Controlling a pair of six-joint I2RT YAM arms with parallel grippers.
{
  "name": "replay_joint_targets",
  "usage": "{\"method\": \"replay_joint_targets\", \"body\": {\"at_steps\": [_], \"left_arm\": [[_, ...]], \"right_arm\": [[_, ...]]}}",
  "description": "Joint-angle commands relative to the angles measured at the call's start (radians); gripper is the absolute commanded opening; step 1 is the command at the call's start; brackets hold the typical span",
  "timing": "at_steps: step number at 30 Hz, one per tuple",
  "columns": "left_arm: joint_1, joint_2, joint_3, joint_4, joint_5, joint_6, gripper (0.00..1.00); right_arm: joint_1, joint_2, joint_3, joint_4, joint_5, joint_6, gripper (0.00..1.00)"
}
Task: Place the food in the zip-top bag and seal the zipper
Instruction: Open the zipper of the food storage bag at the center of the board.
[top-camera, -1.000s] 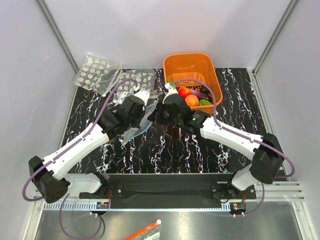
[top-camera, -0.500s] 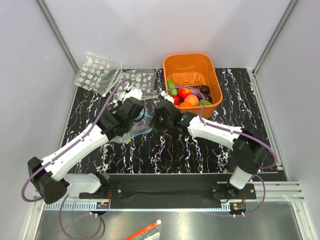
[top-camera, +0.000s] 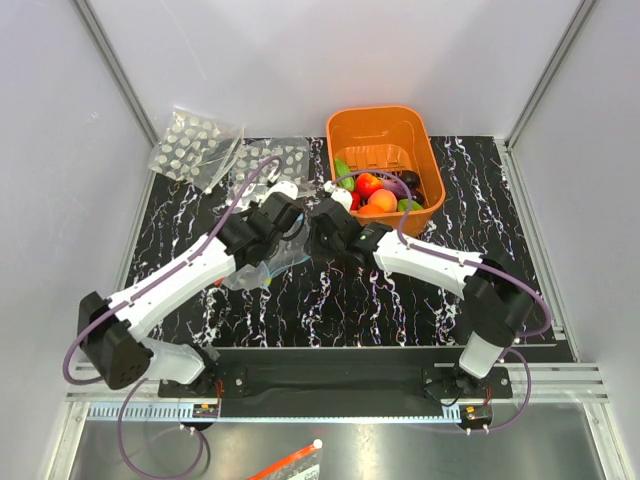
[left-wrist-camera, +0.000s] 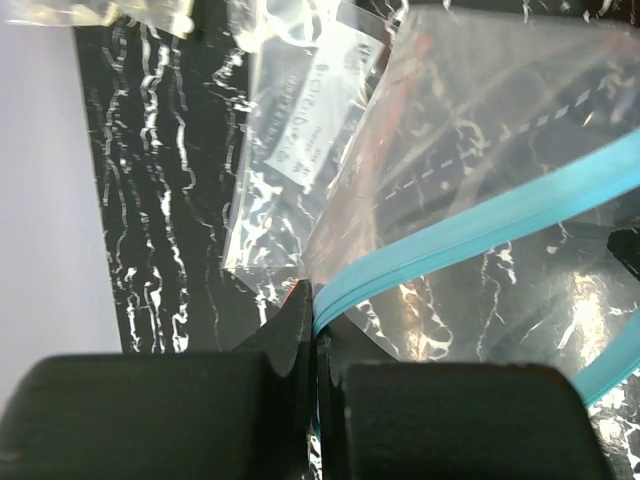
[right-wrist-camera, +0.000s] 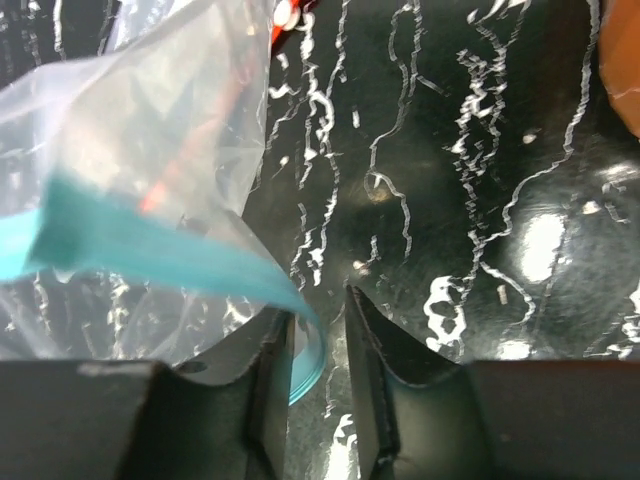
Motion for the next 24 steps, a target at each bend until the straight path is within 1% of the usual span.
{"method": "replay_joint_targets", "body": {"at_steps": [1,6,7,9,10,11,12,15,20,22,24], "left_arm": [[0.004,0.042,0.053,0.027,0.033,-0.009,0.0],[0.021,0.073,0.055,0.032,0.038,-0.009,0.0],[0.024,0.075,0.055,0.03,0.04,-0.009,0.0],[0.039,0.082,0.06,0.03,0.041,-0.01,0.0],[0.047,0.09,0.06,0.029,0.046,-0.012,0.0],[0.053,0.093,0.061,0.027,0.044,-0.012,0.0],[0.065,0.093,0.061,0.024,0.044,-0.012,0.0],[0.074,0.087,0.064,0.024,0.029,-0.013,0.0],[0.076,0.079,0.079,-0.002,-0.048,-0.018,0.0],[0.068,0.076,0.119,-0.04,-0.081,-0.023,0.0],[0.055,0.069,0.17,-0.109,-0.169,-0.035,0.0]], "right_arm": [[-0.007,0.011,0.052,-0.036,0.073,-0.036,0.32],[-0.007,0.013,0.048,-0.077,0.138,-0.062,0.33],[-0.007,0.014,0.048,-0.085,0.147,-0.067,0.32],[-0.007,0.014,0.042,-0.112,0.17,-0.071,0.27],[-0.007,0.011,0.037,-0.119,0.178,-0.071,0.23],[-0.007,0.007,0.03,-0.122,0.181,-0.071,0.17],[-0.007,0.001,0.007,-0.117,0.182,-0.07,0.08],[-0.008,-0.024,-0.027,-0.096,0.17,-0.073,0.0],[-0.008,-0.024,-0.012,-0.117,0.181,-0.096,0.0],[-0.008,-0.006,0.019,-0.114,0.155,-0.105,0.0],[-0.007,0.008,0.061,-0.091,0.094,-0.116,0.0]]}}
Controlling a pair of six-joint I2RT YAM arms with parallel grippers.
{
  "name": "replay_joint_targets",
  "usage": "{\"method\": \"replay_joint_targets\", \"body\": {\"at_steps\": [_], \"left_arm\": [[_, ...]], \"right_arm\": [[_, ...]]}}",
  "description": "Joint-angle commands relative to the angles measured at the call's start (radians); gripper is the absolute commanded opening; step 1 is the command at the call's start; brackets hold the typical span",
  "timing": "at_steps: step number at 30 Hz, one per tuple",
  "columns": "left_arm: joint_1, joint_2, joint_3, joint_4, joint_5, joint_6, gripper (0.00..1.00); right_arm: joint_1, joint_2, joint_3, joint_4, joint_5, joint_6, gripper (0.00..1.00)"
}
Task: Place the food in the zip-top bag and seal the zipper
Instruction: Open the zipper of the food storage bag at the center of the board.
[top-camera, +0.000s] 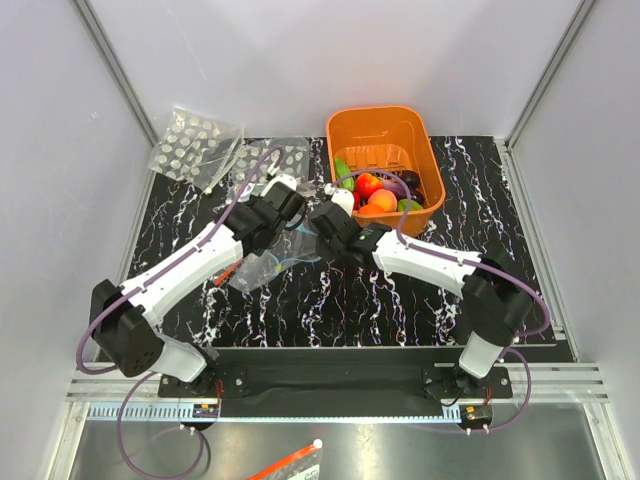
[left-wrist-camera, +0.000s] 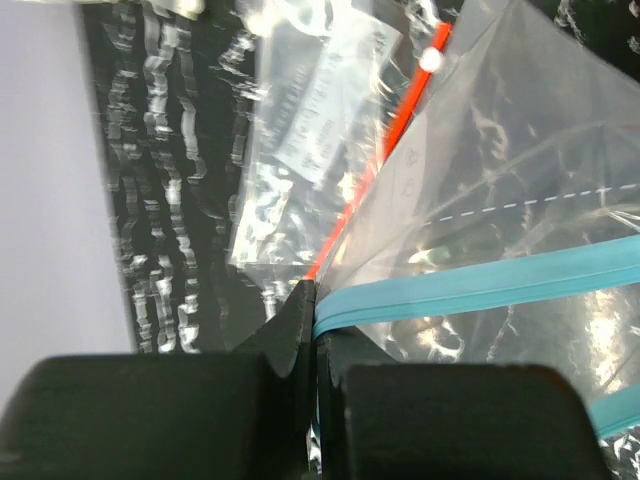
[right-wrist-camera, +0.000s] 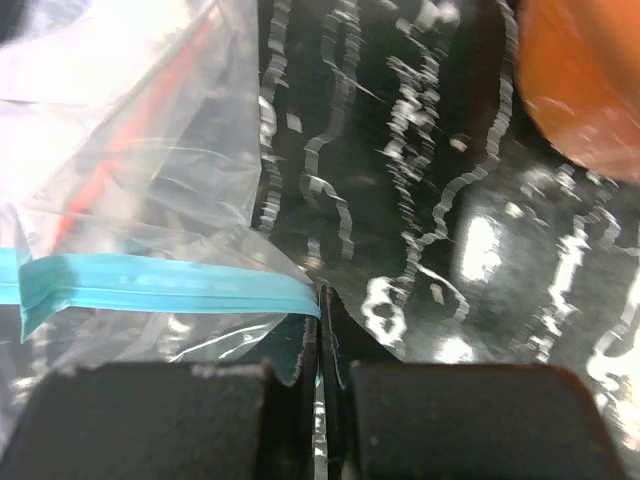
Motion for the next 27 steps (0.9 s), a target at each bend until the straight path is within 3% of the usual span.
{"method": "replay_joint_targets", "body": {"at_steps": [1,7,10,15,17,23,27], "left_arm": [[-0.008,-0.033,0.155,-0.088,-0.236,-0.024,0.0],[-0.048,-0.018,0.29,-0.238,-0.415,-0.07,0.0],[-0.051,0.015,0.229,-0.218,-0.442,-0.078,0.0],[-0.049,0.039,0.059,-0.102,-0.346,-0.104,0.0],[-0.043,0.05,-0.014,-0.053,-0.248,-0.081,0.0],[-0.025,0.099,-0.009,-0.006,-0.11,-0.09,0.0],[-0.017,0.093,-0.023,0.003,-0.12,-0.087,0.0]], "right_arm": [[-0.007,0.016,0.078,0.009,-0.032,-0.039,0.0],[-0.008,0.073,0.139,0.147,-0.222,-0.013,0.0],[-0.01,0.125,0.161,0.152,-0.239,0.004,0.0],[-0.01,0.18,0.106,0.207,-0.221,0.036,0.0],[-0.01,0.209,0.089,0.226,-0.205,0.053,0.0],[-0.01,0.245,0.01,0.258,-0.17,0.095,0.0],[-0.01,0.2,-0.048,0.258,-0.121,0.102,0.0]]}}
